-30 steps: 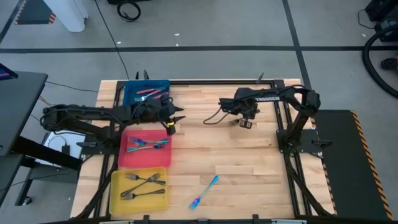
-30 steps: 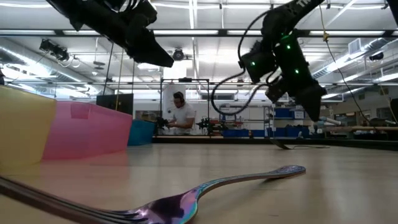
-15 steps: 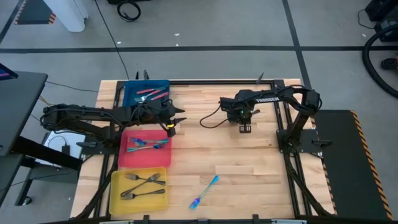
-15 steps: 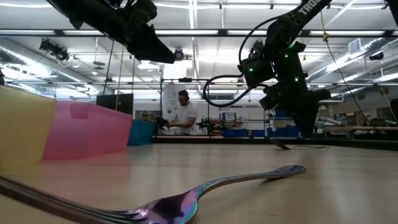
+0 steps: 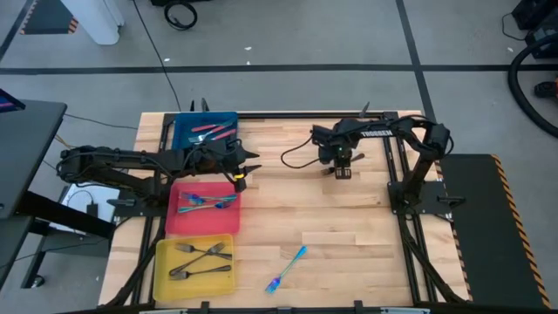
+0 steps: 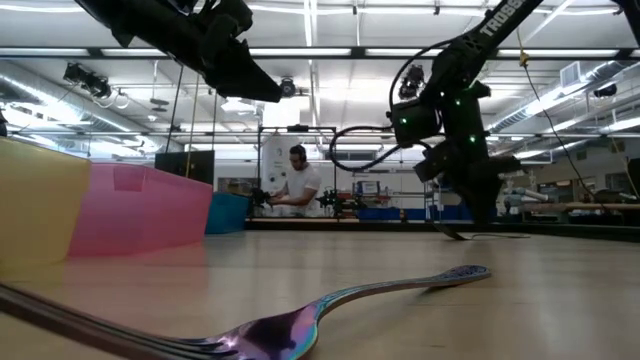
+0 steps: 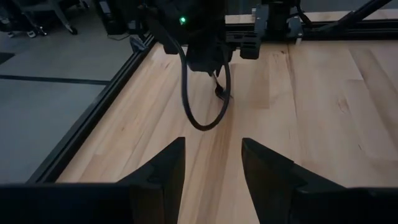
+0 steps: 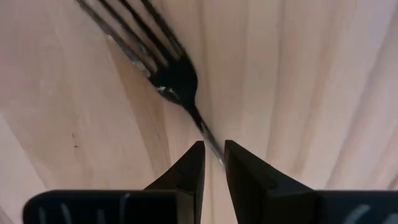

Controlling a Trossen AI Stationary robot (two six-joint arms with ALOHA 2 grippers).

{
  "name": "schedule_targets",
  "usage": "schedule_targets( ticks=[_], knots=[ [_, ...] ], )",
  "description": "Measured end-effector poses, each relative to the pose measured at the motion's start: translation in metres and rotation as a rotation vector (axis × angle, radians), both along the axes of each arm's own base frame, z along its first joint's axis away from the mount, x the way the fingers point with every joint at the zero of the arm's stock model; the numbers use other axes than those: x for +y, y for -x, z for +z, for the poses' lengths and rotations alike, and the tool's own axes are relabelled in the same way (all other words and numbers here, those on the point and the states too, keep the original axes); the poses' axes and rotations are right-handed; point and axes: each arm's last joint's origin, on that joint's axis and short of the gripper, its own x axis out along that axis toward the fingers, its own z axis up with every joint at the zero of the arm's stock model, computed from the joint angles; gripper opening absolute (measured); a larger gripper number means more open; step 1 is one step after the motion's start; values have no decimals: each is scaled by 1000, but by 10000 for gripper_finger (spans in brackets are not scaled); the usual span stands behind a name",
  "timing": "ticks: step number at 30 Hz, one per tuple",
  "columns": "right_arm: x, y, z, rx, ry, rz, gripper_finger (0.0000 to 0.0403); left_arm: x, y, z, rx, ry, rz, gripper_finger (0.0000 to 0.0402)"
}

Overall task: Sort silverware by color (type)
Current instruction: Put the black fork into the yellow bin

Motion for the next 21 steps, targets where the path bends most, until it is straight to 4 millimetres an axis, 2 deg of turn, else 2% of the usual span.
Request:
schedule_targets(
  ticks=[3, 8, 21],
  knots=[
    [2, 4, -8, 6, -2, 9, 70, 0, 0, 0, 0, 0, 0, 158],
    [1, 8, -18, 19, 88, 12, 70, 0, 0, 0, 0, 0, 0, 158],
    [2, 5, -18, -46, 18, -27, 69, 0, 0, 0, -2, -1, 0, 158]
  ],
)
